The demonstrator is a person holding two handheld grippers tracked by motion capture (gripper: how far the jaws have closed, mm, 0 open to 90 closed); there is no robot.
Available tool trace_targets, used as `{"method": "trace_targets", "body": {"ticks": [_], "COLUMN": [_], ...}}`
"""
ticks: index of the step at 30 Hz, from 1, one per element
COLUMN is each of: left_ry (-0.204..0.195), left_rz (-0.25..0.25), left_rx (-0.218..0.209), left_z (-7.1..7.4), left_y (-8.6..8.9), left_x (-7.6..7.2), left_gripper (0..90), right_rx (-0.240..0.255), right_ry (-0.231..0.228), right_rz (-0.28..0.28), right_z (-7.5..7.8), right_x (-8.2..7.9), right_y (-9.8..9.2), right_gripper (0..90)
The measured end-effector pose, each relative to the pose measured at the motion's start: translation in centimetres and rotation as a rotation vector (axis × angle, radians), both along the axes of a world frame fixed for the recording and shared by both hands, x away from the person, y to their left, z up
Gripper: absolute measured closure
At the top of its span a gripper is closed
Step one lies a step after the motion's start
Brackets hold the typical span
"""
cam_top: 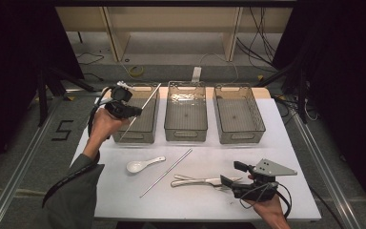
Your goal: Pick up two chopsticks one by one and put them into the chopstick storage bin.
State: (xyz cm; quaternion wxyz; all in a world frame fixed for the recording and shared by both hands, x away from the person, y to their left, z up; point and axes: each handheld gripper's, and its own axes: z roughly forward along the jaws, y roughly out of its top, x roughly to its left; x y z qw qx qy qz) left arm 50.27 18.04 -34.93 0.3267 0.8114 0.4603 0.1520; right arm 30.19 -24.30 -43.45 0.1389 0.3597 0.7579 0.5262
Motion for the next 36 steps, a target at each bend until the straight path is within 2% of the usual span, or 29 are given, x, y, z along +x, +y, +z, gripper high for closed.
{"method": "trace_targets", "body": {"ticks": [4, 7, 11, 13, 21, 24, 28, 32, 36], "left_ry": [0.007, 0.013, 0.008, 0.006, -0.022, -0.025, -0.023, -0.033, -0.021], "left_rz": [0.043, 0.071, 0.091, 0.099, 0.111, 0.118, 0.139, 0.154, 0.168], "left_rx": [-0.025, -0.024, -0.019, -0.033, -0.032, -0.018, -0.038, -0.04, -0.04], "left_z": [-0.2, -0.5, -0.7, -0.8, -0.9, -1.3, -2.0, -2.7, -3.1], "left_y": [1.1, 1.7, 2.0, 2.2, 2.4, 2.4, 2.9, 3.3, 3.5], "left_x": [1.6, 2.8, 3.8, 4.1, 5.2, 5.7, 6.3, 6.6, 6.9], "left_gripper": [85.2, 85.2, 85.2, 85.2, 85.2, 85.2, 85.2, 85.2, 85.1], "right_rx": [0.006, 0.005, 0.003, 0.008, 0.009, 0.011, 0.016, 0.017, 0.015], "right_ry": [0.001, 0.003, 0.003, 0.004, 0.007, 0.006, 0.006, 0.007, 0.005], "right_rz": [0.0, 0.002, 0.003, 0.001, 0.003, 0.003, 0.005, 0.005, 0.008], "right_z": [0.0, -0.1, 0.0, 0.0, -0.1, -0.1, -0.1, -0.1, -0.1], "right_x": [0.0, 0.1, 0.0, 0.1, 0.1, 0.1, 0.1, 0.1, 0.0], "right_y": [-0.1, -0.1, 0.0, -0.1, -0.2, -0.2, -0.2, -0.2, -0.2], "right_gripper": [25.9, 25.9, 25.9, 26.0, 26.0, 26.1, 26.1, 26.3, 26.3]}}
